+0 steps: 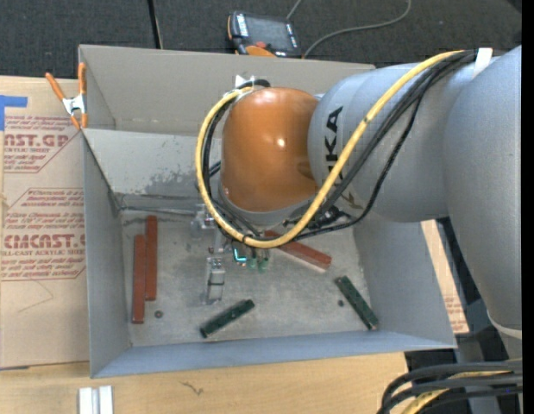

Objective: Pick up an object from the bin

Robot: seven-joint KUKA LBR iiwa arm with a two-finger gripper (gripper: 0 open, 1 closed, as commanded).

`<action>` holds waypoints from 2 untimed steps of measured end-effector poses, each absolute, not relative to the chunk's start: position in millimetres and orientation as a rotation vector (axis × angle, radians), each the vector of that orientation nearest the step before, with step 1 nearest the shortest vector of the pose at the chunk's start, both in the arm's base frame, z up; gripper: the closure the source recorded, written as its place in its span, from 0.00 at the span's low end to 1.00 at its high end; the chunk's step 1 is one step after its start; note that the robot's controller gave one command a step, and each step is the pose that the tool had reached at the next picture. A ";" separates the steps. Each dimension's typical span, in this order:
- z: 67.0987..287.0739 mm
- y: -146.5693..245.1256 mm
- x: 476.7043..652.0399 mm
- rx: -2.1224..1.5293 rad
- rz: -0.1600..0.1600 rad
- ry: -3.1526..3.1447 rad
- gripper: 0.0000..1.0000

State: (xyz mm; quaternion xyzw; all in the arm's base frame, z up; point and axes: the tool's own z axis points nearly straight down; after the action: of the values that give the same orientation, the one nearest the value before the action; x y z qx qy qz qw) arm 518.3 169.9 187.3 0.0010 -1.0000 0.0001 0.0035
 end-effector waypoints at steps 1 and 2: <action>101.5 100.0 498.1 0.624 0.002 -3.073 0.00; 71.4 143.3 485.8 0.850 -0.003 -3.039 0.00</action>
Offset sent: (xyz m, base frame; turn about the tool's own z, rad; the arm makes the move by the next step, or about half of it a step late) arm -0.0187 -0.0682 -0.0831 -0.4008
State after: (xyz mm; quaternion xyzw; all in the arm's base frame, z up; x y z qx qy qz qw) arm 485.8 143.3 71.4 0.2694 -0.9630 -0.0008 -0.0068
